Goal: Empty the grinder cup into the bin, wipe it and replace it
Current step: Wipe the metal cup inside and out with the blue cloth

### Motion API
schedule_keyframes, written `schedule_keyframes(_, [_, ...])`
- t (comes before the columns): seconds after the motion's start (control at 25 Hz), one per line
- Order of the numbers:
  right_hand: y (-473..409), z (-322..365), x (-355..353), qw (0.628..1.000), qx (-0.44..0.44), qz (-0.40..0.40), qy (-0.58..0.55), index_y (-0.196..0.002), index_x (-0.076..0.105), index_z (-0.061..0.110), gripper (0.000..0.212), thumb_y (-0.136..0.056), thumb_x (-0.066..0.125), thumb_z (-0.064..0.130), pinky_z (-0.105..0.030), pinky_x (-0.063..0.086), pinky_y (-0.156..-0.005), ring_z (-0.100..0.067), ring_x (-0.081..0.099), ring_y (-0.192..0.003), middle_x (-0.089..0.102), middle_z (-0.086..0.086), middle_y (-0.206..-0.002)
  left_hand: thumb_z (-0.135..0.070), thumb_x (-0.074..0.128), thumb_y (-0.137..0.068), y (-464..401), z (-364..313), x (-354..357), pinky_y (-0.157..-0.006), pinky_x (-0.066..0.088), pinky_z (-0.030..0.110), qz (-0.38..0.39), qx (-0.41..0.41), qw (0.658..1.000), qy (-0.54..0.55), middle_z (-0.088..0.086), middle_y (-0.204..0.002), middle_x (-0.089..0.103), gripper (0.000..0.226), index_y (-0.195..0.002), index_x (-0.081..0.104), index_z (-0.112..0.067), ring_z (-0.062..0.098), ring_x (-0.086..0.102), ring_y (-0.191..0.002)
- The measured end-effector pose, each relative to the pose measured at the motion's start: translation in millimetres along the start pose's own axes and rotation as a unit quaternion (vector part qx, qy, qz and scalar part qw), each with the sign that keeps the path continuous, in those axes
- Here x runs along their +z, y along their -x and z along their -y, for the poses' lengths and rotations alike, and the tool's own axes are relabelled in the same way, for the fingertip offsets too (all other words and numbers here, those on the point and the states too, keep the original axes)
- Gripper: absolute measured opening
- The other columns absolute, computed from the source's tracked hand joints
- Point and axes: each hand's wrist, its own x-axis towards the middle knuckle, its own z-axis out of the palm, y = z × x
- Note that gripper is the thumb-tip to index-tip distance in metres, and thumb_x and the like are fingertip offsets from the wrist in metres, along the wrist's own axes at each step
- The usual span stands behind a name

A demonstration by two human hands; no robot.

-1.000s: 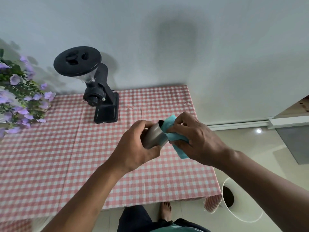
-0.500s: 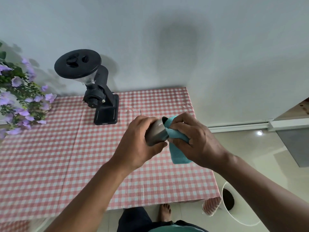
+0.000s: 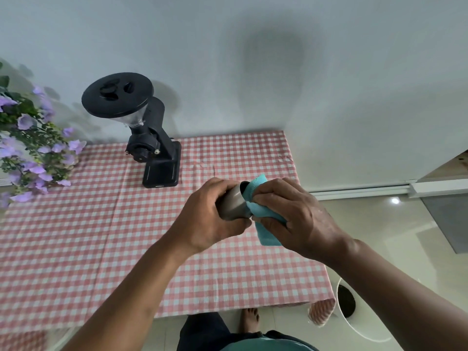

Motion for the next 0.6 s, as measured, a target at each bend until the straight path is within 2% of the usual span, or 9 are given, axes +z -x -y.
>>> schedule_keyframes(0.08, [1.6, -2.3, -1.3, 1.000, -0.013, 0.012, 0.003, -0.112, 0.074, 0.007, 0.029, -0.093, 0.063, 0.025, -0.026, 0.054, -0.078, -0.018, 0.063, -0.094, 0.072, -0.005, -0.113, -0.026, 0.094, -0.078, 0.9, 0.7, -10.5, -0.089, 0.066, 0.038, 0.073, -0.054, 0.992, 0.082, -0.009, -0.122, 0.073, 0.058, -0.130, 0.069, -0.031, 0.011, 0.072, -0.110])
schedule_keyframes(0.12, [2.1, -2.9, -0.2, 1.000, -0.007, 0.013, 0.006, -0.112, 0.074, 0.007, 0.029, -0.093, 0.062, 0.026, -0.025, 0.055, -0.077, -0.016, 0.063, -0.094, 0.072, -0.004, -0.112, -0.027, 0.094, -0.078, 2.6, 1.4, -9.8, -0.091, 0.066, 0.038, 0.069, -0.046, 0.994, 0.064, -0.010, -0.123, 0.072, 0.060, -0.132, 0.068, -0.031, 0.011, 0.072, -0.111])
schedule_keyframes(0.24, [1.4, 0.3, 3.7, 0.999, 0.039, -0.004, -0.007, -0.111, 0.073, 0.008, 0.030, -0.093, 0.060, 0.028, -0.025, 0.054, -0.078, -0.015, 0.063, -0.093, 0.072, -0.003, -0.111, -0.038, 0.094, -0.076, 4.2, -0.4, 6.2, -0.094, 0.059, 0.023, -0.024, 0.013, 0.997, -0.078, -0.012, -0.127, 0.062, 0.068, -0.136, 0.063, -0.029, 0.008, 0.066, -0.114])
schedule_keyframes(0.28, [0.7, 1.1, 3.2, 0.999, 0.042, -0.006, -0.012, -0.112, 0.073, 0.008, 0.030, -0.093, 0.061, 0.028, -0.024, 0.052, -0.079, -0.014, 0.062, -0.094, 0.072, -0.003, -0.112, -0.039, 0.094, -0.075, 3.6, -0.9, 7.6, -0.091, 0.058, 0.021, -0.038, 0.021, 0.995, -0.085, -0.012, -0.126, 0.062, 0.067, -0.134, 0.063, -0.028, 0.008, 0.065, -0.113])
schedule_keyframes(0.32, [0.2, 1.0, 1.8, 0.999, 0.032, -0.001, -0.015, -0.112, 0.073, 0.008, 0.029, -0.092, 0.063, 0.026, -0.024, 0.052, -0.080, -0.015, 0.062, -0.095, 0.071, -0.002, -0.113, -0.037, 0.095, -0.075, 2.3, 1.0, 4.7, -0.090, 0.060, 0.023, -0.025, 0.011, 0.998, -0.061, -0.013, -0.125, 0.064, 0.065, -0.132, 0.064, -0.029, 0.009, 0.066, -0.112])
schedule_keyframes(0.44, [1.6, -4.3, -3.8, 0.999, -0.014, 0.038, -0.013, -0.114, 0.074, 0.011, 0.028, -0.090, 0.065, 0.023, -0.029, 0.055, -0.079, -0.018, 0.063, -0.097, 0.070, -0.001, -0.116, -0.029, 0.094, -0.079, 2.0, 6.3, -15.2, -0.090, 0.064, 0.029, 0.093, -0.058, 0.991, 0.081, -0.014, -0.124, 0.073, 0.056, -0.129, 0.069, -0.036, 0.010, 0.070, -0.115])
schedule_keyframes(0.48, [1.4, -5.9, -3.4, 0.999, -0.017, 0.045, -0.010, -0.113, 0.074, 0.012, 0.028, -0.090, 0.064, 0.024, -0.032, 0.056, -0.078, -0.018, 0.063, -0.096, 0.070, 0.000, -0.115, -0.029, 0.092, -0.081, 4.7, 6.7, -16.3, -0.091, 0.064, 0.028, 0.106, -0.058, 0.989, 0.089, -0.017, -0.124, 0.073, 0.055, -0.130, 0.068, -0.039, 0.006, 0.070, -0.117])
schedule_keyframes(0.6, [0.5, -1.9, 3.2, 0.998, 0.040, 0.018, -0.034, -0.106, 0.074, 0.010, 0.022, -0.089, 0.068, 0.022, -0.040, 0.058, -0.072, -0.017, 0.063, -0.088, 0.070, 0.000, -0.105, -0.035, 0.093, -0.079, 8.3, 3.9, -0.7, -0.095, 0.060, 0.020, 0.028, -0.014, 0.999, -0.015, -0.022, -0.126, 0.065, 0.065, -0.136, 0.063, -0.041, 0.001, 0.065, -0.118])
